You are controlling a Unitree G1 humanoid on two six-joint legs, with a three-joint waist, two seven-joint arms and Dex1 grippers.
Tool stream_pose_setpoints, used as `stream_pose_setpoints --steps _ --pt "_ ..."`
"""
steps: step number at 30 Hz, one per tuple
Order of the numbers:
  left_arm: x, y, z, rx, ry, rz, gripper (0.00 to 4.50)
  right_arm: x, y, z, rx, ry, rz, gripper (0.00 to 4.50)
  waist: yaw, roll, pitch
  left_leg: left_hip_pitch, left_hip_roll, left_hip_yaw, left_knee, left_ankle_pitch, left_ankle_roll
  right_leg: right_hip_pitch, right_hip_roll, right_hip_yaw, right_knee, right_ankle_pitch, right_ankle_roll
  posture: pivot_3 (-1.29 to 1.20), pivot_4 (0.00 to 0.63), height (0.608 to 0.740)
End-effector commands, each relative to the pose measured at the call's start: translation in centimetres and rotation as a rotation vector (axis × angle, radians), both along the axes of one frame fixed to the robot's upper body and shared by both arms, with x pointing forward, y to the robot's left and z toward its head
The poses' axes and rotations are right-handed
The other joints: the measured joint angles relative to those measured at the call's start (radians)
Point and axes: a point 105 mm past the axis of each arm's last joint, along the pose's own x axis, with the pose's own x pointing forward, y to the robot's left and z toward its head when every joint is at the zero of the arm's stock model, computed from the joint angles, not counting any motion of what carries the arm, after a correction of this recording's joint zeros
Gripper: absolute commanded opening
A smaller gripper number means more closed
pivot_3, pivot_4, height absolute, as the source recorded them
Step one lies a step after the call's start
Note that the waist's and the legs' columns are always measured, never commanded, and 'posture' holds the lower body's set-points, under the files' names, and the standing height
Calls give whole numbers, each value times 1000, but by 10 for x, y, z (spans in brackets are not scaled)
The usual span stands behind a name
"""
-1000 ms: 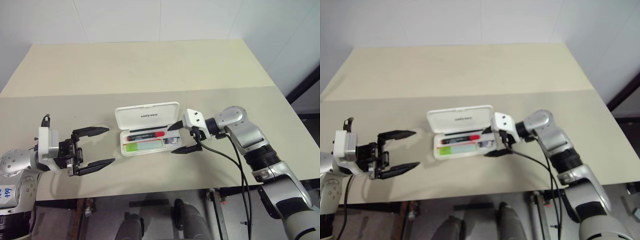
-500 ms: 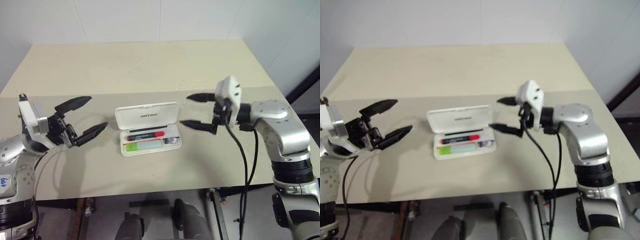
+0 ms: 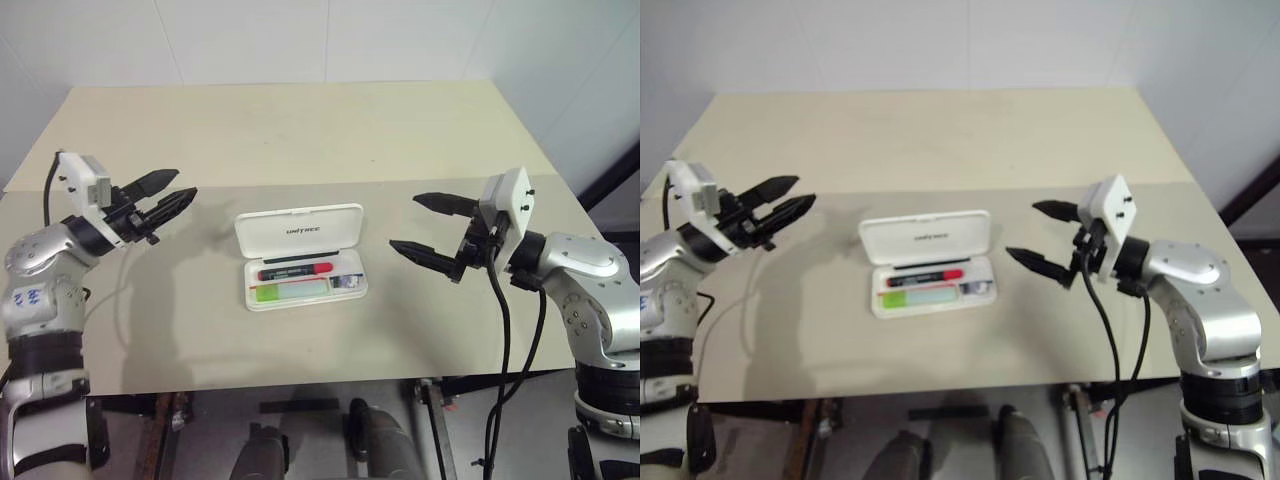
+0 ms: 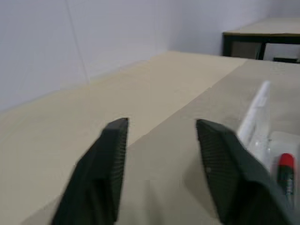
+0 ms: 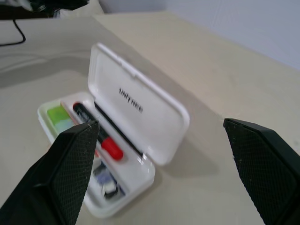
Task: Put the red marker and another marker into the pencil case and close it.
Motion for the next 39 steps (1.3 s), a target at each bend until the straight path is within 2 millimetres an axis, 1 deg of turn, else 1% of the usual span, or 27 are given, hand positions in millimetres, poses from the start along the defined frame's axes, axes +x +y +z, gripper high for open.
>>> stream_pose_setpoints --steps 1,2,4,5,9,12,15,18,21,26,30,34,37,39 --pt "13 1 8 20 -18 2 1219 -6 1 14 7 -63 -10 4500 -1 0 0 0 0 0 1 0 0 0 0 0 1 0 0 0 150 740" --pt "18 0 7 21 -10 -2 920 -6 1 14 10 -65 -11 4500 0 0 0 0 0 0 1 0 0 0 0 0 1 0 0 0 150 740" --pt "26 -3 6 17 3 -18 175 -6 2 15 17 -73 -14 4500 3 0 0 0 0 0 2 0 0 0 0 0 2 0 0 0 150 740" --pt "30 -5 4 16 15 -29 46 -6 2 15 18 -74 -19 4500 5 0 0 0 0 0 2 0 0 0 0 0 2 0 0 0 150 740" --pt "44 -19 -9 42 85 -74 46 -8 -2 14 17 -78 -30 4500 10 0 0 -1 -1 0 4 0 0 0 0 0 3 0 0 0 150 740" --pt "44 -34 -16 38 129 -174 46 -14 -6 11 15 -74 -36 4500 11 0 0 -1 -1 0 5 0 1 0 0 0 3 0 0 0 150 740" --pt "52 -39 -23 44 192 -157 46 -20 -10 9 14 -74 -39 4500 12 -1 0 -3 -1 0 8 -1 2 0 0 0 3 0 0 0 150 740" --pt "47 -55 -31 42 298 -294 46 -24 -14 4 -2 -59 -56 4500 12 -1 0 -5 -1 0 12 -2 4 0 0 0 3 1 2 0 150 740" --pt "43 -62 -44 125 401 -354 46 -25 -16 4 0 -61 -73 4500 11 -1 0 -4 -2 0 13 -2 5 2 0 0 3 1 3 0 150 740" --pt "37 -75 -37 97 479 -472 46 -25 -18 5 4 -69 -94 4500 8 -1 0 -3 -2 0 13 -2 5 2 0 1 5 1 2 0 150 740" --pt "30 -79 -41 162 523 -536 46 -25 -20 5 3 -73 -108 4500 10 -1 0 -3 -2 -1 13 -2 5 2 0 1 5 1 2 0 150 740" --pt "26 -85 -37 221 488 -597 46 -28 -25 7 10 -84 -110 4500 11 -1 0 -4 -2 -1 13 -2 5 1 0 1 4 1 2 0 150 740" --pt "21 -87 -39 276 479 -643 46 -35 -25 2 8 -77 -69 4500 11 -1 0 -4 -2 -1 13 -3 5 1 0 1 4 1 3 0 150 740" --pt "19 -88 -42 311 471 -660 46 -41 -26 2 51 -77 -27 4500 12 -1 0 -4 -2 -1 13 -3 5 1 0 1 4 1 3 0 150 740"
